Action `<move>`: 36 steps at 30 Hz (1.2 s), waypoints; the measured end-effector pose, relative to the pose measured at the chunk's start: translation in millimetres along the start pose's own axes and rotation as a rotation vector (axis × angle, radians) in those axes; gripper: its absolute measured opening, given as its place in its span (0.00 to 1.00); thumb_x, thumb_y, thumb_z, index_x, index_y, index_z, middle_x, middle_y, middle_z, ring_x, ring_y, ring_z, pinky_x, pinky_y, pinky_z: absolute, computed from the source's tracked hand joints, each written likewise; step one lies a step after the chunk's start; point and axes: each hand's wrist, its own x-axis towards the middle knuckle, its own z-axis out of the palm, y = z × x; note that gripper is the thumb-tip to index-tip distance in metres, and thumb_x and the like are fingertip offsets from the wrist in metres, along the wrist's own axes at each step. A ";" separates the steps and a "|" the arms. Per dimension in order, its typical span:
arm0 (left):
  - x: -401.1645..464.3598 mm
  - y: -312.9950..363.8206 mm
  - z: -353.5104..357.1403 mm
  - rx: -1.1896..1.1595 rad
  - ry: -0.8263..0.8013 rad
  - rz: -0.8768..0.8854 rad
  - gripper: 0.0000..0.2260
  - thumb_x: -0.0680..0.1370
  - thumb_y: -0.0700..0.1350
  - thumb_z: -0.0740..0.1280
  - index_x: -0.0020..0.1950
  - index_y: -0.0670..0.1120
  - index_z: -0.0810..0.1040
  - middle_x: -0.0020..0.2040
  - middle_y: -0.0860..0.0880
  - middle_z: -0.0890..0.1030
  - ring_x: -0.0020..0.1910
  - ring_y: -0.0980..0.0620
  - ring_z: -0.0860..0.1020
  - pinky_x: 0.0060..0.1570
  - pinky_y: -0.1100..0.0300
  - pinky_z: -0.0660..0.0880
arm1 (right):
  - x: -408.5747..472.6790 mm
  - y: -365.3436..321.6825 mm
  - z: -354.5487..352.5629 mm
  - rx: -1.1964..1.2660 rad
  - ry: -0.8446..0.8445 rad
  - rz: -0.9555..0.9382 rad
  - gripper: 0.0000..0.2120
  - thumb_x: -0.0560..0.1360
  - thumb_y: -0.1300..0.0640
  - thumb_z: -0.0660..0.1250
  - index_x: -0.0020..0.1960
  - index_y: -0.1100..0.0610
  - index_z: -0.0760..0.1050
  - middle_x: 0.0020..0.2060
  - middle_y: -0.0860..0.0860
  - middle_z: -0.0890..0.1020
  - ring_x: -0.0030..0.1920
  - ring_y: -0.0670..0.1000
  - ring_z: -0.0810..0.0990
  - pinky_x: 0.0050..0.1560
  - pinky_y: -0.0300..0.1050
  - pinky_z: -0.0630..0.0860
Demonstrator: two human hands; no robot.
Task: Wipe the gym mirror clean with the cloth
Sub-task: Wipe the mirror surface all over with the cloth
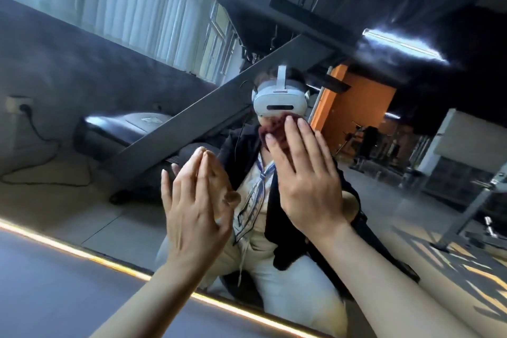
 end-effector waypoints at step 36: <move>-103.0 -56.7 -21.9 -0.090 -0.192 -0.358 0.39 0.64 0.32 0.59 0.77 0.43 0.65 0.74 0.44 0.65 0.71 0.44 0.64 0.72 0.30 0.58 | 34.8 -77.6 26.1 0.109 0.080 0.266 0.20 0.81 0.65 0.62 0.72 0.59 0.73 0.73 0.63 0.70 0.74 0.63 0.67 0.77 0.58 0.59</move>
